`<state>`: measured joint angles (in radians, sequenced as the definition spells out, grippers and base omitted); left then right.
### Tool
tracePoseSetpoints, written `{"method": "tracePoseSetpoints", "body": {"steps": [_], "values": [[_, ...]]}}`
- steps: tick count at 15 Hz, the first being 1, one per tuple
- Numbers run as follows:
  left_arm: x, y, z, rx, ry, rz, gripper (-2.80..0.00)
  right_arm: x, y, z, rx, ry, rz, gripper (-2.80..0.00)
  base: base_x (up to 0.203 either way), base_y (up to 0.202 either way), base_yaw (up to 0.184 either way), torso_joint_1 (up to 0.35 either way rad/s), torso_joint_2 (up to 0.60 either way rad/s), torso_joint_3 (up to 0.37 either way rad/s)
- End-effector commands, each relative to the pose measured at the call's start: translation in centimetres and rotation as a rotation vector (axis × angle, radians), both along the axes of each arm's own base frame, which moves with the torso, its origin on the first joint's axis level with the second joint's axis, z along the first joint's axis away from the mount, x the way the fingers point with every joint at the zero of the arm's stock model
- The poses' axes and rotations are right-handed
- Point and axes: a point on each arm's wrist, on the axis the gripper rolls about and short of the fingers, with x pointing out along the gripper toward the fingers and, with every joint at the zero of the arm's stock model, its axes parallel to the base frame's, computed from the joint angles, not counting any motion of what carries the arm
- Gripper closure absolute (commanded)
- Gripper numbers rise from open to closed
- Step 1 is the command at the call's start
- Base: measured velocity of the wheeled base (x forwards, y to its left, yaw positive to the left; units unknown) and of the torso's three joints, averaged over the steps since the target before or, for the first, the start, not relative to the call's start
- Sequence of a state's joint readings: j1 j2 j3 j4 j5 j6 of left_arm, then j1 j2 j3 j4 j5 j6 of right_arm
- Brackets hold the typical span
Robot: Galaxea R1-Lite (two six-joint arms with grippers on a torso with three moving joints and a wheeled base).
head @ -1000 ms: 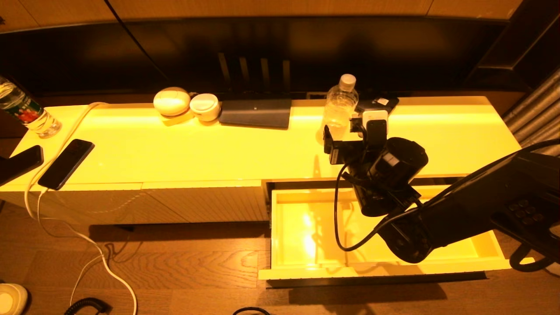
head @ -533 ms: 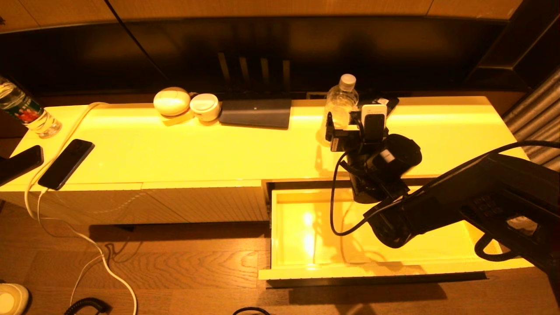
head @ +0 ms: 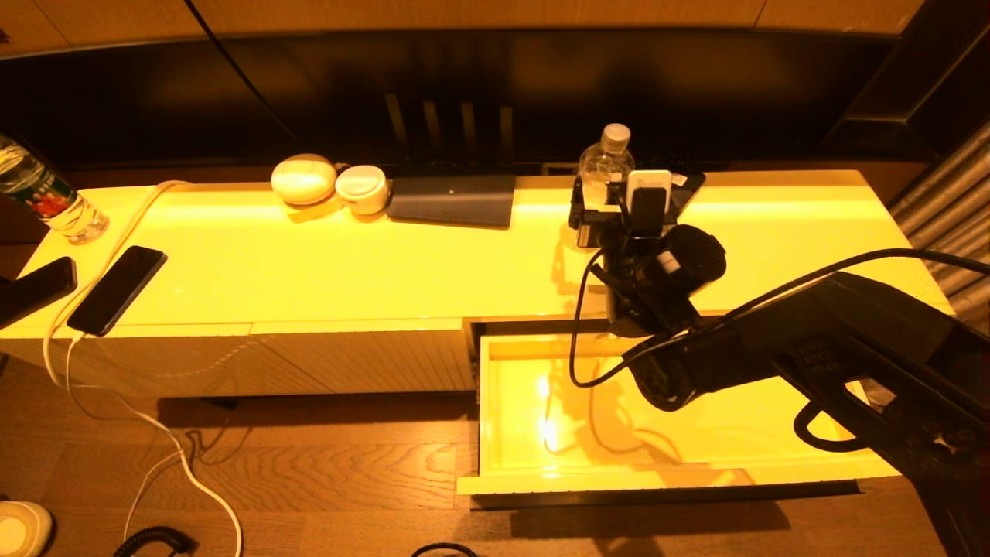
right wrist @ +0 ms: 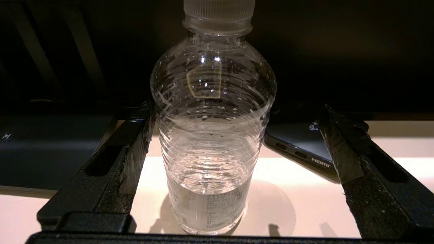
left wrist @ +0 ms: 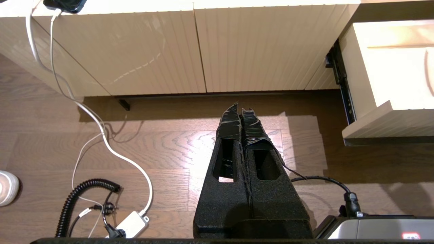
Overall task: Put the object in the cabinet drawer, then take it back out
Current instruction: Put the mineral water in the drawer
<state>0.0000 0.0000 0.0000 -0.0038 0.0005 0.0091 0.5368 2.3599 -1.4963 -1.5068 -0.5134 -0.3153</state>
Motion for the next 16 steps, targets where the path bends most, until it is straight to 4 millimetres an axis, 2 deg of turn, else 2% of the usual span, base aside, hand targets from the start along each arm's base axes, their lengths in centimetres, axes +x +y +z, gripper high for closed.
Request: {"method": "tracePoseSetpoints", "body": {"steps": [1, 5, 9, 16], "values": [[0.0, 0.0, 0.0, 0.0, 0.001, 0.001, 0.0, 0.5, 0.3, -0.5, -0.008, -0.011, -0.008, -2.8, 0.0, 0.0, 0.0, 0.0, 0.0, 0.0], [0.0, 0.0, 0.0, 0.0, 0.001, 0.001, 0.0, 0.9, 0.6, 0.0, -0.036, -0.05, -0.009, -2.8, 0.0, 0.0, 0.0, 0.0, 0.0, 0.0], [0.0, 0.0, 0.0, 0.0, 0.001, 0.001, 0.0, 1.7, 0.9, -0.3, -0.053, -0.077, -0.022, -2.8, 0.0, 0.0, 0.0, 0.0, 0.0, 0.0], [0.0, 0.0, 0.0, 0.0, 0.001, 0.0, 0.0, 4.1, -0.3, 0.3, -0.053, -0.157, -0.082, -2.8, 0.0, 0.0, 0.0, 0.0, 0.0, 0.0]]}}
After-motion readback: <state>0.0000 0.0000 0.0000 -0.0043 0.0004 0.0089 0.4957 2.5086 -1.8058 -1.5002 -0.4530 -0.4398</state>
